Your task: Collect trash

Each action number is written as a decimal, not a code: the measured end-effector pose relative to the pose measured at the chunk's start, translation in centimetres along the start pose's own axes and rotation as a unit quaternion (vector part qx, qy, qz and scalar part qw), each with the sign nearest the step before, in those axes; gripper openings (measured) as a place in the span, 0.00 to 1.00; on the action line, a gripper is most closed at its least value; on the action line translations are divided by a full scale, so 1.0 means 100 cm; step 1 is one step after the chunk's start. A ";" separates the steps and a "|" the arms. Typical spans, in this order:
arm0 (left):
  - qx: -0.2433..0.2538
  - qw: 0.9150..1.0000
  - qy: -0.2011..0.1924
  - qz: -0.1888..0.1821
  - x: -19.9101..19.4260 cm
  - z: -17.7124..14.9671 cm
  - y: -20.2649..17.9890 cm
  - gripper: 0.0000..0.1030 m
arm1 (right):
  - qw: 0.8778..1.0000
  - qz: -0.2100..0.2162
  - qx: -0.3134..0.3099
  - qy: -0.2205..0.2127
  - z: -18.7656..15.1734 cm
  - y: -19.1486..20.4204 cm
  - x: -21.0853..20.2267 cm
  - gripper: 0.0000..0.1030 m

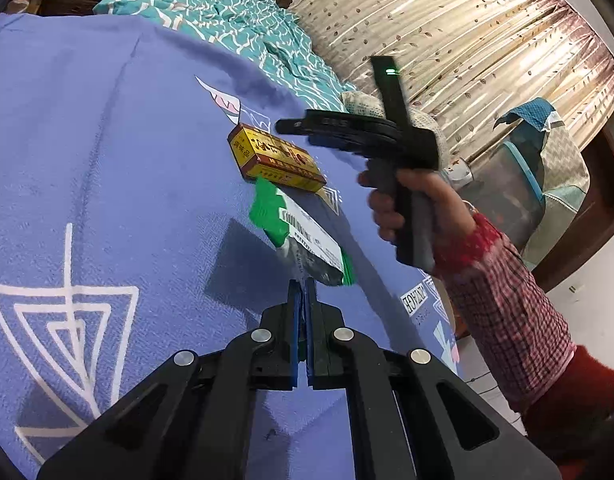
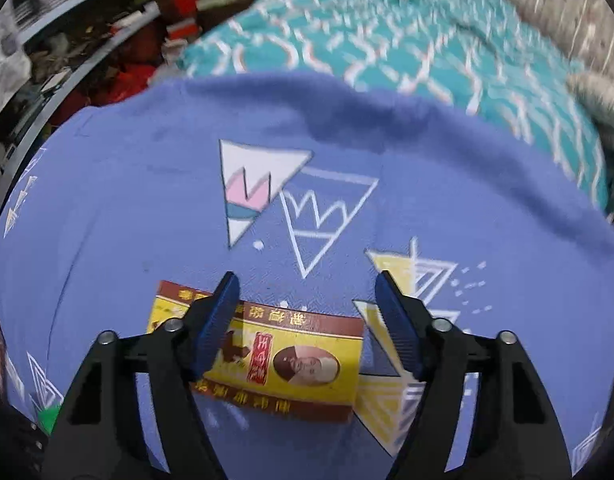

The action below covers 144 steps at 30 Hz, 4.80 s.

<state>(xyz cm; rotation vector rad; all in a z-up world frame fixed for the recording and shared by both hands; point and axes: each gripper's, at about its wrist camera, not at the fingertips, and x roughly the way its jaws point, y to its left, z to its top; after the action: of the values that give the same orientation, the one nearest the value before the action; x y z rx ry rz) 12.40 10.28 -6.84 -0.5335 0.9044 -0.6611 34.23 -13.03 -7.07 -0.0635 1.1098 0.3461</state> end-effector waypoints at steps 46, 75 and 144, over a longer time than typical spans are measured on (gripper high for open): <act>0.025 1.000 -0.001 -0.015 0.006 -0.005 -0.031 0.02 | 0.984 -0.038 0.083 -0.154 -0.261 -0.043 -0.131 0.62; 0.314 0.904 0.266 -0.113 0.378 -0.065 -0.407 0.03 | 0.854 -0.195 0.422 -0.235 -0.468 -0.368 -0.265 0.62; 0.336 0.914 -0.058 0.221 0.079 -0.082 -0.250 0.92 | 0.828 -0.161 0.424 -0.329 -0.425 -0.061 -0.282 0.97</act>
<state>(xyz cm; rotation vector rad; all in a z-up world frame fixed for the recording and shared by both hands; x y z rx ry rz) 1.67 -13.62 1.41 0.2482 0.5991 -0.4742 -11.88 -35.01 -1.88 0.6179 0.4615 -0.4380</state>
